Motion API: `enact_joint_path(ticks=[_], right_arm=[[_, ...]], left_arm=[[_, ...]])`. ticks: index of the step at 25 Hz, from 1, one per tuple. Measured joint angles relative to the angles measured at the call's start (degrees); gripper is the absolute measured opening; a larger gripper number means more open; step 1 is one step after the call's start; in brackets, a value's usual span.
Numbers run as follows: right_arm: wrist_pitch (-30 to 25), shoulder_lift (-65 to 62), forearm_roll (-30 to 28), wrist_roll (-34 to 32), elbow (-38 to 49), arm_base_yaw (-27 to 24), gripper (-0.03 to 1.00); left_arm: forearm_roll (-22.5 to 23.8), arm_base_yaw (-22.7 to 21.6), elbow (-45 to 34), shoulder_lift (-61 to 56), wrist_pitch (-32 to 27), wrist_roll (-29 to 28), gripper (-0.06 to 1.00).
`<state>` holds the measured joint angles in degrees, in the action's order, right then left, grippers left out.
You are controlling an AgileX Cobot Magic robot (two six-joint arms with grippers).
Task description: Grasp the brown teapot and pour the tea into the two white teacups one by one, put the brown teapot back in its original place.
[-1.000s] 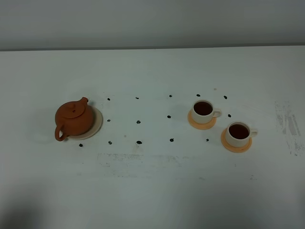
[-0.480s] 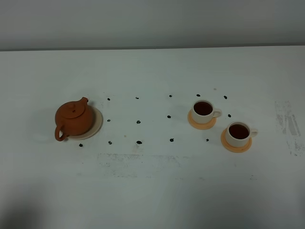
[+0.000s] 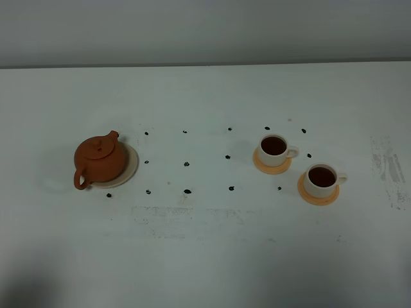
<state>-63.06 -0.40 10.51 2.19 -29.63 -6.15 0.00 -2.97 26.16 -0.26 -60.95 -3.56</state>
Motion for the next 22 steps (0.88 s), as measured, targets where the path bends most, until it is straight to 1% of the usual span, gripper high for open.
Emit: enact_joint_path(ticks=[22], right_arm=[[0.0, 0.0, 0.0, 0.0, 0.0, 0.0, 0.44]], left_arm=[[0.0, 0.0, 0.0, 0.0, 0.0, 0.0, 0.35]])
